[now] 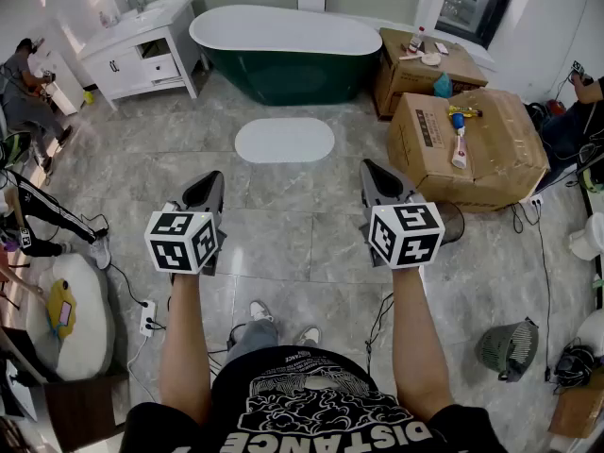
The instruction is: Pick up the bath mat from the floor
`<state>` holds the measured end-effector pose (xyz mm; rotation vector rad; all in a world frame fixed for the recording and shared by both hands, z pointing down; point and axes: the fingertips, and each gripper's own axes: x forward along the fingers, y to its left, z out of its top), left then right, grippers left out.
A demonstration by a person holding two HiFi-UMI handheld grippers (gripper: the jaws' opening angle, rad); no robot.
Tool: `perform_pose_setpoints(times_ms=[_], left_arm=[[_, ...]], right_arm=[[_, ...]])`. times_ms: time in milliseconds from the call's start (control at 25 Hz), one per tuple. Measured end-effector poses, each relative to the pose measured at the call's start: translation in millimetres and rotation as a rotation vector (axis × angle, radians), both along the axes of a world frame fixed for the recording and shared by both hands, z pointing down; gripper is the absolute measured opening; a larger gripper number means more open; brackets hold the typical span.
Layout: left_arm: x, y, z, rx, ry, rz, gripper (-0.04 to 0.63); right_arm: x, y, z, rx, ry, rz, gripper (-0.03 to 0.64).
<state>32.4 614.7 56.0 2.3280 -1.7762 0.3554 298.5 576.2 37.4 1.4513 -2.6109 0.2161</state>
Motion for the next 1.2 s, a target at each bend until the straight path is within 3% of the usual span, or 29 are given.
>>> perform_pose_setpoints(times_ms=[360,560,1200], left_arm=[[-3.8,-13.3,4.2,0.001,0.005,0.006,0.005],[-23.1,-38.6,10.5,-0.003,0.014,0.005,0.038],[-117.6,-194.2,17.9,-0.028,0.045,0.092,0.181]], right_arm=[[-10.8,-10.3,8.9,-0.011,-0.007,0.005,0.005],[-26.4,-31.6,15.9,-0.024,0.002,0.018,0.016],[-108.0,-141.3,19.9,-0.073,0.012,0.121,0.157]])
